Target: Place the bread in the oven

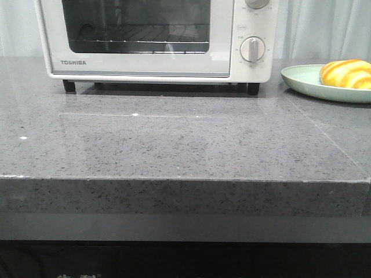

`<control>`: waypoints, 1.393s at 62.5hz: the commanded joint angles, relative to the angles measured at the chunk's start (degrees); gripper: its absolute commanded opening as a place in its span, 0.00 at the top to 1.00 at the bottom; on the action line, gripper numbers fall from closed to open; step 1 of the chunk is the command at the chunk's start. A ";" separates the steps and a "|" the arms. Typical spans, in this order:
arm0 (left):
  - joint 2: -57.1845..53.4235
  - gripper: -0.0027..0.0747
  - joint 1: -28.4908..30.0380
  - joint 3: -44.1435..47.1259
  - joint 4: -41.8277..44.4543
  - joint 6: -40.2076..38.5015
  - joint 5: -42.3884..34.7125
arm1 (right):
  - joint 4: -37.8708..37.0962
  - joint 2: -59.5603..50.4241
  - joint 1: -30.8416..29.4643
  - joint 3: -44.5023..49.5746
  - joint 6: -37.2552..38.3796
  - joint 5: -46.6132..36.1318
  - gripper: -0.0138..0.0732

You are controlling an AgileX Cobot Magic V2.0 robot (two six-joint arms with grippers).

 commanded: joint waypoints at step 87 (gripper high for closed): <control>35.06 0.99 0.12 -17.07 -1.55 0.00 14.26 | -4.17 34.14 -0.20 -17.22 -0.36 12.26 0.15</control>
